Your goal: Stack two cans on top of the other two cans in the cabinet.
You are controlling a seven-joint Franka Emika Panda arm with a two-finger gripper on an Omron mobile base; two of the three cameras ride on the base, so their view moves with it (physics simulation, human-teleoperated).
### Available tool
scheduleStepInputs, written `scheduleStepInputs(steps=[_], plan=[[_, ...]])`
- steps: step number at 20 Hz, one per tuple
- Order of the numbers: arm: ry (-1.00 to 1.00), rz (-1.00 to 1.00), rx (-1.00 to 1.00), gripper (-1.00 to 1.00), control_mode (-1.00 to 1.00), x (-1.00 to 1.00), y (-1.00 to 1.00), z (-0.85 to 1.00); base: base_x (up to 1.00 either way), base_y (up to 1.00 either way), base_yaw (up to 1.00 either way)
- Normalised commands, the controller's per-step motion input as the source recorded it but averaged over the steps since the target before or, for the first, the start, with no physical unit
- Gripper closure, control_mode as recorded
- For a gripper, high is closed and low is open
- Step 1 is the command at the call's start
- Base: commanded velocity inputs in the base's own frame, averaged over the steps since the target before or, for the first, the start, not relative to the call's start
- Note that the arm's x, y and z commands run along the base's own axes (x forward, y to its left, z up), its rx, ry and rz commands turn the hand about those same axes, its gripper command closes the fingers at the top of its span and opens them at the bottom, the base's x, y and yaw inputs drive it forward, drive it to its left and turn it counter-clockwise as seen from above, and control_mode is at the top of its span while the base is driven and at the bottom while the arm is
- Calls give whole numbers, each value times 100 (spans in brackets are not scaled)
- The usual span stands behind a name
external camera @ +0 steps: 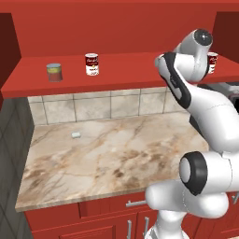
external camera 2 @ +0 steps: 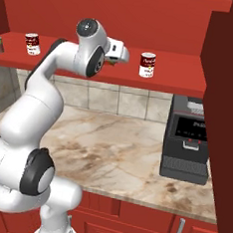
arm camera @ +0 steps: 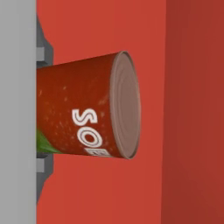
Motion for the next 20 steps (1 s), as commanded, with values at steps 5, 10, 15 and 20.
scheduleStepInputs(steps=[5, 10, 15, 20], plan=[[-8, 0, 4, 100, -100, -15, -3, -15, 0, 0, 0], [-4, 0, 2, 100, -100, -40, -5, 5, 0, 0, 0], [0, -5, 0, 100, -100, -39, -1, 22, 0, 0, 0], [0, -16, 0, 100, -100, -33, 0, 26, 0, 0, 0]])
